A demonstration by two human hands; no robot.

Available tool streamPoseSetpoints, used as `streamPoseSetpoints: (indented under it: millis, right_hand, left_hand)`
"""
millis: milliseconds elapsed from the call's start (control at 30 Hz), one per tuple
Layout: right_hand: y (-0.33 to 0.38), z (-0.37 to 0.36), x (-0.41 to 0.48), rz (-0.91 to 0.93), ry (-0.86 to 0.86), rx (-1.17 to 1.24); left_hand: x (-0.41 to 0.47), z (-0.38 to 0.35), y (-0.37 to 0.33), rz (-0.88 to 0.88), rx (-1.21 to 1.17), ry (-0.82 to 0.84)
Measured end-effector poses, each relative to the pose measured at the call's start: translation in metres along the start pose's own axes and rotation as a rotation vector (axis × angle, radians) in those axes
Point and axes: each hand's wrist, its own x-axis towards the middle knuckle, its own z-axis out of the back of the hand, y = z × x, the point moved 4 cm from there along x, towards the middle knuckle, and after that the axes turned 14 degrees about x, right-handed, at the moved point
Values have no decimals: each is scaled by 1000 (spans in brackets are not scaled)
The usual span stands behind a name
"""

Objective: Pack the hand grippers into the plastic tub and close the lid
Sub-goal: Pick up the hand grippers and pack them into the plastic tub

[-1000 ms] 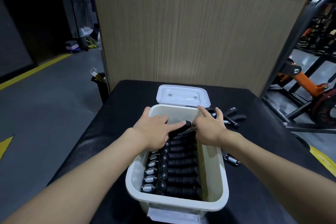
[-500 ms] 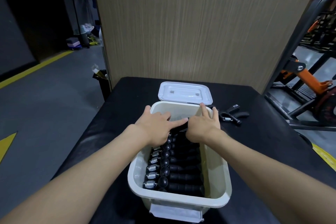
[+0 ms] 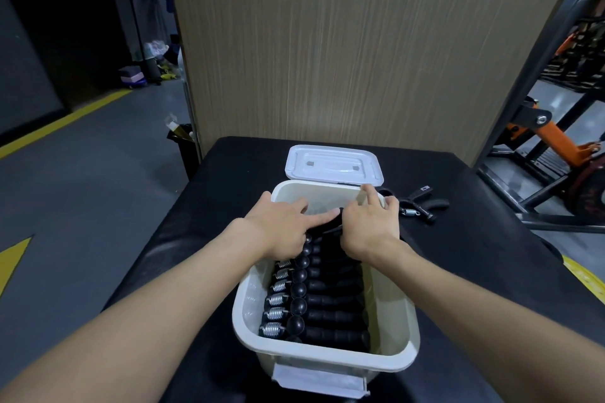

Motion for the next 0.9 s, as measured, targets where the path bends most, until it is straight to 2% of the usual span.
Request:
streamPoseSetpoints:
  millis: [133, 233, 567, 733, 900]
  right_hand:
    - [-1, 1, 5, 82, -12, 16]
    - [-4, 4, 11, 131, 29, -7]
    - [-14, 0, 15, 128, -31, 118]
    - [-18, -2, 15, 128, -25, 153]
    - [-20, -2, 15, 135, -47, 166]
  left_hand:
    - [-4, 0, 7, 95, -152, -53]
    - [-2, -4, 9, 157, -143, -81]
    - [7, -15, 15, 224, -236, -83]
    - [23, 4, 11, 110, -47, 96]
    - [25, 2, 8, 100, 48, 19]
